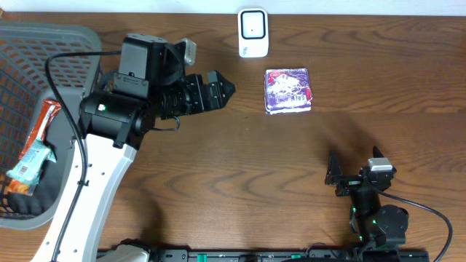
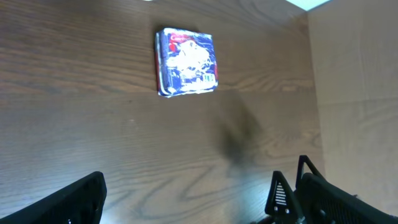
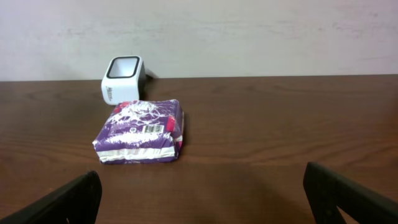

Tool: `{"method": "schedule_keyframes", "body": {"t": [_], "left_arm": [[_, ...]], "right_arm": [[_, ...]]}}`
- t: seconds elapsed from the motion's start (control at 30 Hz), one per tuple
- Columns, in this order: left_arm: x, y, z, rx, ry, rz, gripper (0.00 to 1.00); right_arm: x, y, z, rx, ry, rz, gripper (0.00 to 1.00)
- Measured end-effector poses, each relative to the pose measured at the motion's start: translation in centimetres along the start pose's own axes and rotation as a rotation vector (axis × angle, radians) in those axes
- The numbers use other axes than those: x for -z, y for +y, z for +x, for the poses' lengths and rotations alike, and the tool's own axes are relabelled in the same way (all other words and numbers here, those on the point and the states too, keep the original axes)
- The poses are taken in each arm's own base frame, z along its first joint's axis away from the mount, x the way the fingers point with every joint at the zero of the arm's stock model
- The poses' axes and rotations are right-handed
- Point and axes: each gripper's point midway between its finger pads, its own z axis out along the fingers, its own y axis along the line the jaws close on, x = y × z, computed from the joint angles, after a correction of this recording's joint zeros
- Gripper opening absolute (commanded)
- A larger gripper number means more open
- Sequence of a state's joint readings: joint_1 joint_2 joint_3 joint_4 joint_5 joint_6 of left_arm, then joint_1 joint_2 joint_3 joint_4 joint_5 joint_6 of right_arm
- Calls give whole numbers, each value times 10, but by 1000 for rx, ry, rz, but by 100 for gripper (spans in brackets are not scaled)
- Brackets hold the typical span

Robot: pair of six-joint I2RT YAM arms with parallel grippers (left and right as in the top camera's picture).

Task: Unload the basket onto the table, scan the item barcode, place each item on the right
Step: 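Place the purple package on the table beside the scanner, release, then move the left gripper back toward the basket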

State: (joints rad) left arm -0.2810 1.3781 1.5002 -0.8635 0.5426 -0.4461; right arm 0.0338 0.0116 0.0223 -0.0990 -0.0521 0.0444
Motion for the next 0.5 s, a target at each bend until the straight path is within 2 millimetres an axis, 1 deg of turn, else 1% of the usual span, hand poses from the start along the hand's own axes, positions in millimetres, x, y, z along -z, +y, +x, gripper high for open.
{"method": "schedule_keyframes", "body": {"t": [0.07,0.23,0.5], "left_arm": [[2,6,-3,17,-11,-18,98],[10,33,-12,93,-47,-101,98],[29,74,-25,207,-100,-194,98]], "right_arm": [[0,0,0,0,0,0,99],[0,0,0,0,0,0,99],[0,0,0,0,0,0,99]]}}
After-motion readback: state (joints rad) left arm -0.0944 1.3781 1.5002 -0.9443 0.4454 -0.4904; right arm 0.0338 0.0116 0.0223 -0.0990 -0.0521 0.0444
